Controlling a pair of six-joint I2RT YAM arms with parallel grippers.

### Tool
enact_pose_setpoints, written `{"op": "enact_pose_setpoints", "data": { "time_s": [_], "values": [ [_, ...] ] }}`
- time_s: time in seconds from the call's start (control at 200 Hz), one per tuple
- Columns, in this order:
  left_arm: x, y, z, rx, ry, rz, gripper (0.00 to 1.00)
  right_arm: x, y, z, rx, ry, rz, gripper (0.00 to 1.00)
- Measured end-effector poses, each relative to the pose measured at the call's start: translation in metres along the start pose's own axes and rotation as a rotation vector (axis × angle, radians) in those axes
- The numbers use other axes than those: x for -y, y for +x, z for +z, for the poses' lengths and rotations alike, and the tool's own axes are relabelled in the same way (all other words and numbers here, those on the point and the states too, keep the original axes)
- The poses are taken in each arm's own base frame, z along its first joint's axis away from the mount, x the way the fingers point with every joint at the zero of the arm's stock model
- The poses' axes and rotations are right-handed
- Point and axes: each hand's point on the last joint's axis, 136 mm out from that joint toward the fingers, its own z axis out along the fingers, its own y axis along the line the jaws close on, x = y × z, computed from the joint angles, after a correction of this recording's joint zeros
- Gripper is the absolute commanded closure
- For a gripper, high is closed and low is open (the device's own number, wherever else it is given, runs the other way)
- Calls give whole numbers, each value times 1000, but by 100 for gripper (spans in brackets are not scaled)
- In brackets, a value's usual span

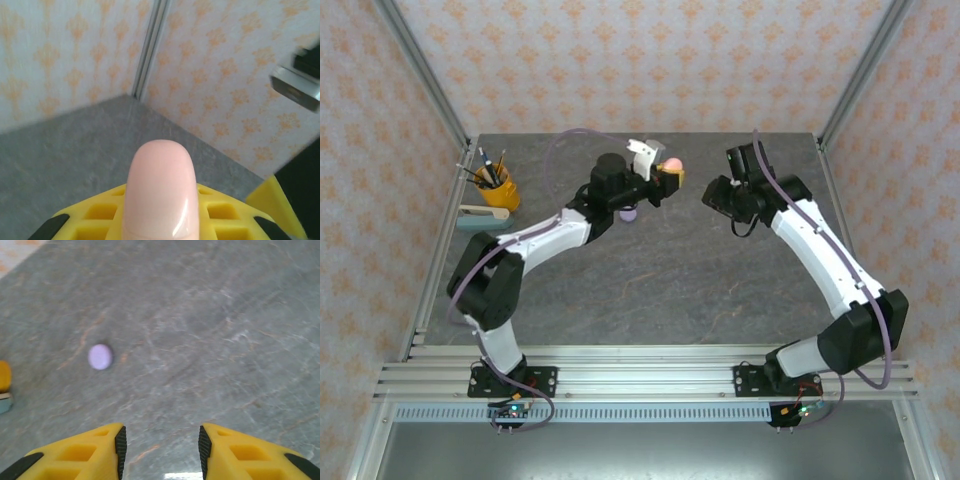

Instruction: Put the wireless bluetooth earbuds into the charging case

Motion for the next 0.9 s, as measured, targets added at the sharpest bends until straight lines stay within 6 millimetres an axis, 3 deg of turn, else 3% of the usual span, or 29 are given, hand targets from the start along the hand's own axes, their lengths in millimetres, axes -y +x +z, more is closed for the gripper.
{"op": "enact_pose_setpoints", "data": {
  "time_s": [0.11, 0.2, 0.33, 0.42, 0.53, 0.761, 0.831, 0.901],
  "values": [
    [-20, 34, 33, -147, -29, -171, 100, 20, 5, 15, -14, 46, 43, 56],
    [-38, 78, 52, -273, -66, -314, 100, 31, 7, 26, -17, 69, 73, 56],
    [-61, 151, 55, -459, -168, -495, 100, 40, 10, 38, -20, 93, 100, 56],
    [-71, 187, 50, -560, -235, -582, 97, 43, 12, 43, -20, 99, 108, 56],
    [-75, 203, 45, -632, -292, -637, 92, 45, 13, 45, -16, 102, 114, 56],
    [-79, 201, 45, -680, -352, -680, 79, 47, 12, 46, -5, 112, 118, 54],
    [-81, 204, 43, -701, -370, -690, 71, 49, 13, 47, -5, 118, 118, 54],
    [-85, 211, 39, -731, -395, -698, 56, 50, 14, 48, -6, 122, 120, 53]
  ]
}}
